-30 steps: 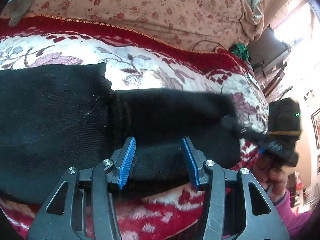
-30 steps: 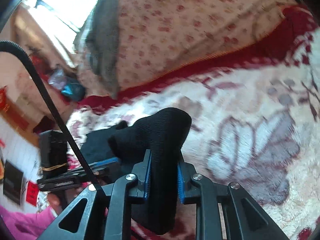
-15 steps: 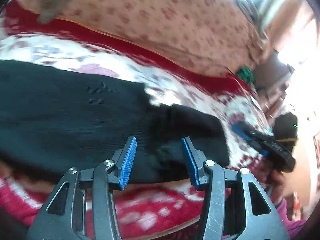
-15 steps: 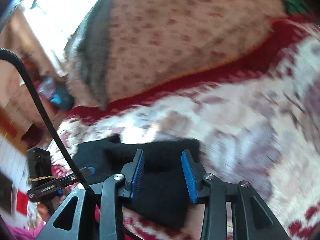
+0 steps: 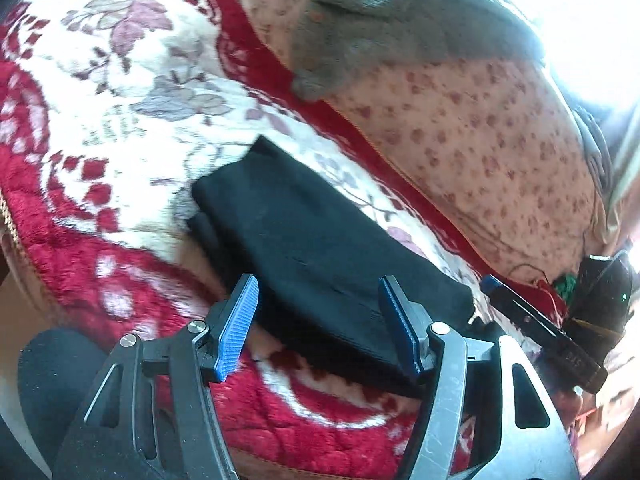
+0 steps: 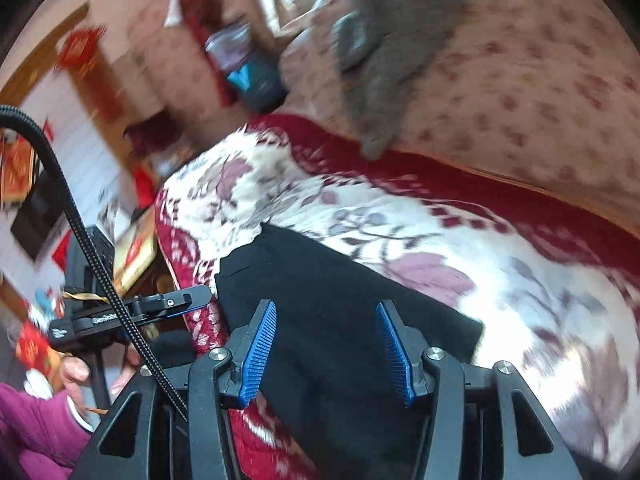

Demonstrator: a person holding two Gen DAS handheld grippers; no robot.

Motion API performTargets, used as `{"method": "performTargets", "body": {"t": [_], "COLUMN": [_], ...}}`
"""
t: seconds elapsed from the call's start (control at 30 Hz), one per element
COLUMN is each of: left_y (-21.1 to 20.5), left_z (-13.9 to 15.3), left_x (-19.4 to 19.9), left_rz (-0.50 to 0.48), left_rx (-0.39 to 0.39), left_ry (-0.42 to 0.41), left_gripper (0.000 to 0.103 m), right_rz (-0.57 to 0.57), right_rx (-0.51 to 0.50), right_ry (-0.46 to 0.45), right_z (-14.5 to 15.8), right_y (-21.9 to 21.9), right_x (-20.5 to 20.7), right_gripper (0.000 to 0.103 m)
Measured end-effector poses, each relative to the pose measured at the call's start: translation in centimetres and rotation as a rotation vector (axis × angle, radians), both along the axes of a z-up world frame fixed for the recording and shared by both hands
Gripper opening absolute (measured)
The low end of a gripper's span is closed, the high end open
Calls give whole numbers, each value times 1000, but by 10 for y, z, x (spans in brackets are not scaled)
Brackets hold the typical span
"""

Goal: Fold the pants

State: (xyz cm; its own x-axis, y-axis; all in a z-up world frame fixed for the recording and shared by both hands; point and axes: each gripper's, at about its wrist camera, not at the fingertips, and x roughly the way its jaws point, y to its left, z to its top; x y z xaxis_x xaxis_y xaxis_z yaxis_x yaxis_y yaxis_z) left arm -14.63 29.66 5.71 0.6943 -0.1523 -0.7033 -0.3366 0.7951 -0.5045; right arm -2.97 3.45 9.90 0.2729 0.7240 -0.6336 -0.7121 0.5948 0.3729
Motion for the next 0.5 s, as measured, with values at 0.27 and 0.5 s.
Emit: {"method": "performTargets", "body": {"t": [0.27, 0.5], "left_y": [18, 18], "left_z": [-13, -14], "left_x": [0, 4], "left_rz": [71, 80], "left_rx": [-19, 45], "left_ry": [19, 28], "left_gripper": [62, 62], "right_rz": [63, 76], "right_rx": [-36, -49], "right_ry": [9, 21], "right_z": [-12, -17], "right_y": [54, 78], "right_x": [15, 24], "right_gripper": [50, 50]}}
